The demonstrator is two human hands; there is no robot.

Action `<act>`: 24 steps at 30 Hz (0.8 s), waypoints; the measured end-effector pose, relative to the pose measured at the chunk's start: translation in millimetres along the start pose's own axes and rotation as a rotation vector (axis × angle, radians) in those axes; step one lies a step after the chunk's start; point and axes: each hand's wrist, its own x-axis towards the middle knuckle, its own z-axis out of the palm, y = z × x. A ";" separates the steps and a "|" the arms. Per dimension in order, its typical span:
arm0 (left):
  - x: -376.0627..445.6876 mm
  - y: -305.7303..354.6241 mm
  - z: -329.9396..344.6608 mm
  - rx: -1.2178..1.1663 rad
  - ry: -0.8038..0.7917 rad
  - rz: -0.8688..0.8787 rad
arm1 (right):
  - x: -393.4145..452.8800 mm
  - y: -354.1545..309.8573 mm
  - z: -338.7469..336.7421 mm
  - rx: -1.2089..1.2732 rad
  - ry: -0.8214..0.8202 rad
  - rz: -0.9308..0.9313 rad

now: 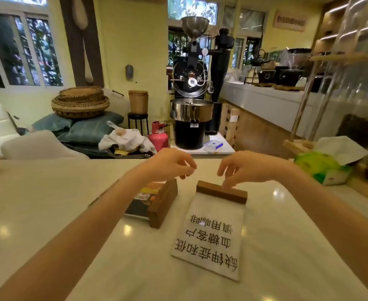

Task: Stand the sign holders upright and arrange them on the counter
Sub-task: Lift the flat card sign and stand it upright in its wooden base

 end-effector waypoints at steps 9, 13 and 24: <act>-6.3 -32.7 63.8 0.141 0.010 0.073 | -25.6 44.1 78.9 -0.030 0.103 0.010; -9.1 -44.4 87.9 0.261 -0.030 0.044 | -35.4 55.8 106.2 -0.069 0.251 -0.012; -18.8 -52.8 95.0 0.361 -0.013 0.152 | -37.5 74.3 141.3 -0.363 0.584 -0.315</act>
